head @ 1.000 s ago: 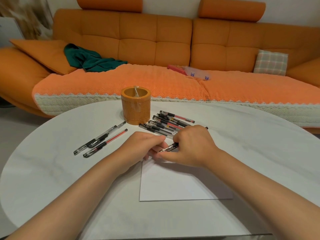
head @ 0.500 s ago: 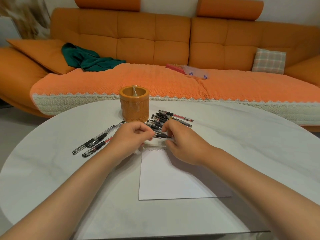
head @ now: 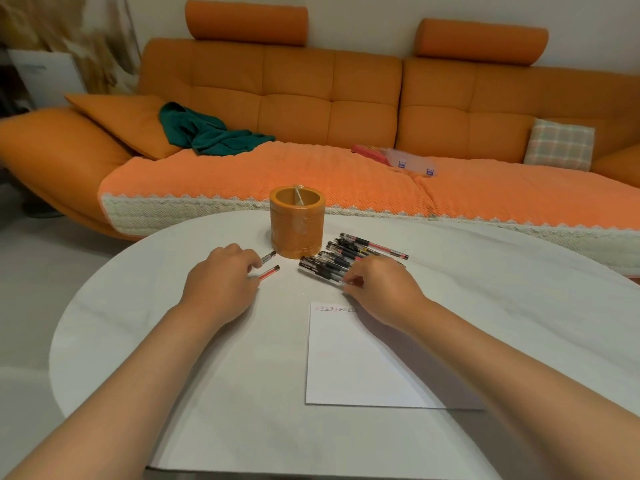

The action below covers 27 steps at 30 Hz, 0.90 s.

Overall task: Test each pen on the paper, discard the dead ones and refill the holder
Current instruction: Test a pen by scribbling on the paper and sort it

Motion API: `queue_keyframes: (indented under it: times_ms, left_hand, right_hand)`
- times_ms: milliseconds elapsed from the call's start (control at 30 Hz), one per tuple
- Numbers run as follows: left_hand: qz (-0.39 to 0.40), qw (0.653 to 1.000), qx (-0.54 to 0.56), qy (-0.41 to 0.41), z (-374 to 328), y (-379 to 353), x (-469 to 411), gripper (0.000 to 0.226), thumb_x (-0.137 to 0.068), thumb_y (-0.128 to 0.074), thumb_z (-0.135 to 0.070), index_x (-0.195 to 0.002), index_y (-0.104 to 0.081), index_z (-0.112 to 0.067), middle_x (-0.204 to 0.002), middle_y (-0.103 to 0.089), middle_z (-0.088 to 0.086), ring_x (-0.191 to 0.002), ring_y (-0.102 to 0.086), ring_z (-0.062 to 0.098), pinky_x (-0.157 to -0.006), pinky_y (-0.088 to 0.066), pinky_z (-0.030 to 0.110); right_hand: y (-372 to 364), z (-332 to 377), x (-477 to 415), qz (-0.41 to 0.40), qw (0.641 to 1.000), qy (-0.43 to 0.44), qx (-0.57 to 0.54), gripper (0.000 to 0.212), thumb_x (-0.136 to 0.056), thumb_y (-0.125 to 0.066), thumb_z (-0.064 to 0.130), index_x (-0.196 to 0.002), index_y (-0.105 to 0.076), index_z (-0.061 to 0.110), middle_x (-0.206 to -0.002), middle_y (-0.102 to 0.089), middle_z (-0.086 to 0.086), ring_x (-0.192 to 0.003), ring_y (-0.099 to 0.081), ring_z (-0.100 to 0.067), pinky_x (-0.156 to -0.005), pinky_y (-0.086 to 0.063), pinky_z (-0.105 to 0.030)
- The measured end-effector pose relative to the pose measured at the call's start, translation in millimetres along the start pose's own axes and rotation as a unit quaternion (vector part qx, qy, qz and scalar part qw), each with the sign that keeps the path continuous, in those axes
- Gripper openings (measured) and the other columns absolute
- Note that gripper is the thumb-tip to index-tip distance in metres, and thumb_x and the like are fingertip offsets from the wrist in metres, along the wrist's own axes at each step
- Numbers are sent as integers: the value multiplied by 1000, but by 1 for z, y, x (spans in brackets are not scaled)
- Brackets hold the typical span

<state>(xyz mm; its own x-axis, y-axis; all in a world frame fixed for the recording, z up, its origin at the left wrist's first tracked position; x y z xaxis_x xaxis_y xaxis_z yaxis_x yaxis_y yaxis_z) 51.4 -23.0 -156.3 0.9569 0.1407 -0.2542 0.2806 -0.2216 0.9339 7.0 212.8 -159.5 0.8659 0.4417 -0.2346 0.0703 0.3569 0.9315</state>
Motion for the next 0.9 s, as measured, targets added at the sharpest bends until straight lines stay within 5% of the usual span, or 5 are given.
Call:
queue_keyframes:
  times_ms: [600, 800, 900]
  left_hand:
    - [9, 992, -98, -78, -9, -1, 10, 27, -99, -48, -30, -117, -68, -32, -107, -66, -2, -99, -60, 24, -81, -49, 34]
    - [9, 986, 46, -159, -51, 3, 9, 27, -100, -52, -22, -120, -69, -29, -108, -57, -5, -103, -53, 18, -81, -46, 33]
    - [26, 971, 101, -217, -78, -7, 18, 26, -100, -54, -22, -121, -68, -27, -101, -53, -9, -99, -49, 11, -82, -46, 32]
  right_hand:
    - [-1, 12, -13, 8, 998, 5, 62, 17, -91, -67, 37, -105, -69, 28, -105, -64, 4, -95, -62, -20, -72, -49, -31]
    - [17, 25, 7, -21, 996, 63, -63, 41, -93, -63, 29, -132, -53, 29, -124, -51, 5, -100, -54, -13, -81, -48, -34]
    - [22, 25, 15, -2, 995, 72, -75, 42, -93, -63, 32, -134, -55, 30, -122, -60, 10, -95, -55, -6, -83, -50, -30]
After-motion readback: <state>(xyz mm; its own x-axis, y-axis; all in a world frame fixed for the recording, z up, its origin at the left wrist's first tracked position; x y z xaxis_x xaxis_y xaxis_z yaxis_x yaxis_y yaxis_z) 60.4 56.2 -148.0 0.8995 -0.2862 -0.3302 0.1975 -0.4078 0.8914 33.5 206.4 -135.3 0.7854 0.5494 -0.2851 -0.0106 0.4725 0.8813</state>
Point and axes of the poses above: each hand's wrist, its own x-axis away from the middle knuckle, its own y-axis out of the back of the hand, z = x × y, the point moved 7 cm from there along -x, towards the middle knuckle
